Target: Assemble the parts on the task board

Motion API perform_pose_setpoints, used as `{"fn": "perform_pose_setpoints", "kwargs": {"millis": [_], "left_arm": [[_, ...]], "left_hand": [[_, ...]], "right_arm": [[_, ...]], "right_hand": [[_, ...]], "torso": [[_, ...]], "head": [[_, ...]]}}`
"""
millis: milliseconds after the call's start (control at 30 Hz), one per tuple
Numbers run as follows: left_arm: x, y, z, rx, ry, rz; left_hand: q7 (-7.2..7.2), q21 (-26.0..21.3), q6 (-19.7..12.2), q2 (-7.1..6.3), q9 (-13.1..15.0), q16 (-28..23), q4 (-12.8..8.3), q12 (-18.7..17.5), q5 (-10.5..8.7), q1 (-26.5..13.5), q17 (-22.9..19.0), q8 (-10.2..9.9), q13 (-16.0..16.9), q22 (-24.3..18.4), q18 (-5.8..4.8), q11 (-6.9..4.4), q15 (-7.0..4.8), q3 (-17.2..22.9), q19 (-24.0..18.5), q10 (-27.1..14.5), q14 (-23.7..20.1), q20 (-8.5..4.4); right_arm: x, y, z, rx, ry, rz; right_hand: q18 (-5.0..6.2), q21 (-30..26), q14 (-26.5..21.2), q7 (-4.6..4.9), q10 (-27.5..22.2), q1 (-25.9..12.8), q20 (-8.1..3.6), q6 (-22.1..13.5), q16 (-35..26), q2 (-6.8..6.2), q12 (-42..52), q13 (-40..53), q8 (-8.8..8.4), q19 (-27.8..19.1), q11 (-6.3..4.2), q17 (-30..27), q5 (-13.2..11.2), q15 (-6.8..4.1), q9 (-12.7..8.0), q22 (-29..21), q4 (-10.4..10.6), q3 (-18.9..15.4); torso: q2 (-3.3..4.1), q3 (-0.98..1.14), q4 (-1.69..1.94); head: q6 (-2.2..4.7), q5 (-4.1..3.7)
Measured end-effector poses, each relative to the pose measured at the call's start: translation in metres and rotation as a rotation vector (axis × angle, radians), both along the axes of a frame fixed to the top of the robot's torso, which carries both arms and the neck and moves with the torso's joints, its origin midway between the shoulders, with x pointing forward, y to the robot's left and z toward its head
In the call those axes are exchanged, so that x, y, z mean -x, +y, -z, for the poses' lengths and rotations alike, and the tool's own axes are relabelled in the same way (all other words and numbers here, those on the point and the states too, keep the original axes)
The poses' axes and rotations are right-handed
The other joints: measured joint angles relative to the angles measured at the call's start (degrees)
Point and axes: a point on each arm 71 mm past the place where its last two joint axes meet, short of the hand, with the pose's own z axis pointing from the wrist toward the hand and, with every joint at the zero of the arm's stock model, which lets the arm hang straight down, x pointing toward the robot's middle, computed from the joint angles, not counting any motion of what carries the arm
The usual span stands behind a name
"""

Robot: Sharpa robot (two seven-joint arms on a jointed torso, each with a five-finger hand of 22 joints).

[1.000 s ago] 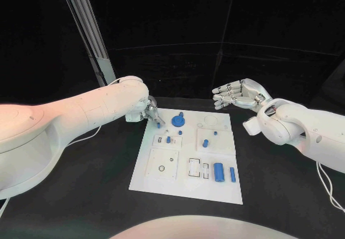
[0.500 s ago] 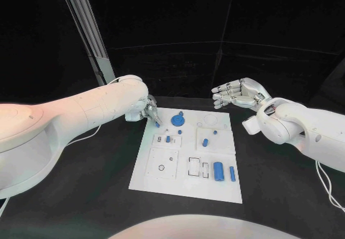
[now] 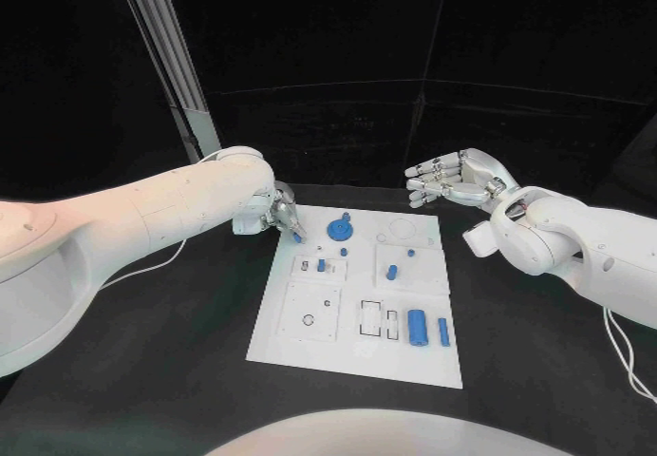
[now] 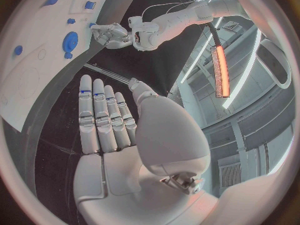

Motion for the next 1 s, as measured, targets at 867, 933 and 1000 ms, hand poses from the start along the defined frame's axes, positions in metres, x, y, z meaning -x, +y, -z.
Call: {"fn": "perform_pose_setpoints", "kwargs": {"millis": [867,933,1000], "left_arm": [[0.063,-0.003,0.006,0.110,-0.158,0.048],[0.067,-0.003,0.008,0.110,-0.164,0.052],[0.069,-0.004,0.009,0.110,-0.168,0.055]], "left_hand": [[-0.10,0.4,-0.3,-1.88,1.1,0.0,-0.9,1.0,-0.07,-2.3,0.0,1.8,1.7,1.2,0.01,-0.16,0.01,3.8,0.0,1.0,0.0,0.01],[-0.21,0.4,-0.2,-1.89,1.1,0.0,-0.9,1.0,-0.08,-2.4,0.0,1.8,1.7,1.2,0.00,-0.48,0.00,3.8,0.0,1.4,0.0,0.01],[-0.24,0.4,-0.2,-2.07,1.1,0.0,-1.0,1.0,-0.08,-2.5,0.0,1.8,1.7,1.2,0.01,-0.49,0.01,3.8,0.0,1.4,0.0,0.01]], "right_arm": [[-0.002,-0.005,0.001,0.006,0.002,0.010],[-0.002,-0.006,0.002,0.006,0.003,0.011],[-0.002,-0.006,0.002,0.007,0.003,0.011]], "right_hand": [[0.00,-0.2,-0.2,0.00,0.0,0.0,0.00,0.0,0.0,0.00,0.0,0.0,0.00,0.0,0.00,-0.1,0.0,-0.21,0.0,0.0,0.0,0.0],[0.00,-0.2,-0.2,0.00,0.0,0.0,0.00,0.0,0.0,0.00,0.0,0.0,0.00,0.0,0.00,-0.1,0.0,-0.21,0.0,0.0,0.0,0.0],[0.00,-0.2,-0.2,0.00,0.0,0.0,0.00,0.0,0.0,0.00,0.0,0.0,0.00,0.0,0.01,-0.1,0.0,-0.21,0.0,0.0,0.0,0.0]], "torso": [[-0.37,0.04,0.47],[-0.36,0.03,0.47],[-0.36,0.01,0.46]], "head": [[-0.10,0.03],[-0.12,0.04],[-0.15,0.08]]}}
